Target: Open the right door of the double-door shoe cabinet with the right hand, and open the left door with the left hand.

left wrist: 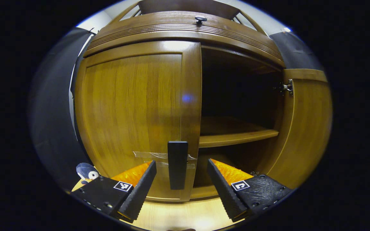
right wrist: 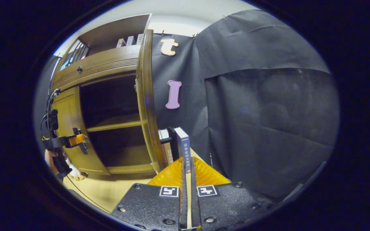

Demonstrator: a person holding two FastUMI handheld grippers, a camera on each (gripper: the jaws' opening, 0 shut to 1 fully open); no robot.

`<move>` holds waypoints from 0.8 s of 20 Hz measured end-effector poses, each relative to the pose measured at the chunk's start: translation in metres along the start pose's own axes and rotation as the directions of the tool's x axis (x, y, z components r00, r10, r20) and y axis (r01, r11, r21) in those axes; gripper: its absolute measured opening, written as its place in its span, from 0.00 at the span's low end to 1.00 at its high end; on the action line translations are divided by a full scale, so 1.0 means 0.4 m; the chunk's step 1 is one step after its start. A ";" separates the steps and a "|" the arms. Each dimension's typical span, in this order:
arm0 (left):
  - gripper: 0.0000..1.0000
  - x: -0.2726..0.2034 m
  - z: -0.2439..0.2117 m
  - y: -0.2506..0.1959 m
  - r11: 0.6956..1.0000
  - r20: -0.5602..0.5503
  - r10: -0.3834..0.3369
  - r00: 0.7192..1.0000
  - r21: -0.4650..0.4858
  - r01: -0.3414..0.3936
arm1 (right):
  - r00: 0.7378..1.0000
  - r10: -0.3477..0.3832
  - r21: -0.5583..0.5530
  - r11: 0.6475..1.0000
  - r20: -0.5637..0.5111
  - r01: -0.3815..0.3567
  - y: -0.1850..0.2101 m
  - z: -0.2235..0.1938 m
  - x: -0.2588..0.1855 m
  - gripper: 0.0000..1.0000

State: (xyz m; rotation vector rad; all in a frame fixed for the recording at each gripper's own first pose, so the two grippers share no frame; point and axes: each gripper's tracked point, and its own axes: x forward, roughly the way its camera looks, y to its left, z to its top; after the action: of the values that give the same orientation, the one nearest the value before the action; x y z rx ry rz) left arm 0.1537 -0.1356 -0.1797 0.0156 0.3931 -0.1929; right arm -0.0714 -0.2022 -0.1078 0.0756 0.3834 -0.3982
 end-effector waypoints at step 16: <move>0.31 0.079 -0.015 0.007 0.998 0.007 -0.048 0.999 0.045 0.047 | 0.998 0.067 -0.042 0.997 0.016 -0.066 0.019 0.002 0.001 0.24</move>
State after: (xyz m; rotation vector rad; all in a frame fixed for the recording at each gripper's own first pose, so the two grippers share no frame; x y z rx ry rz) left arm 0.1806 -0.1384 -0.1974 0.0501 0.3812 -0.2486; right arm -0.0679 -0.1953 -0.1074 0.0444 0.3705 -0.3249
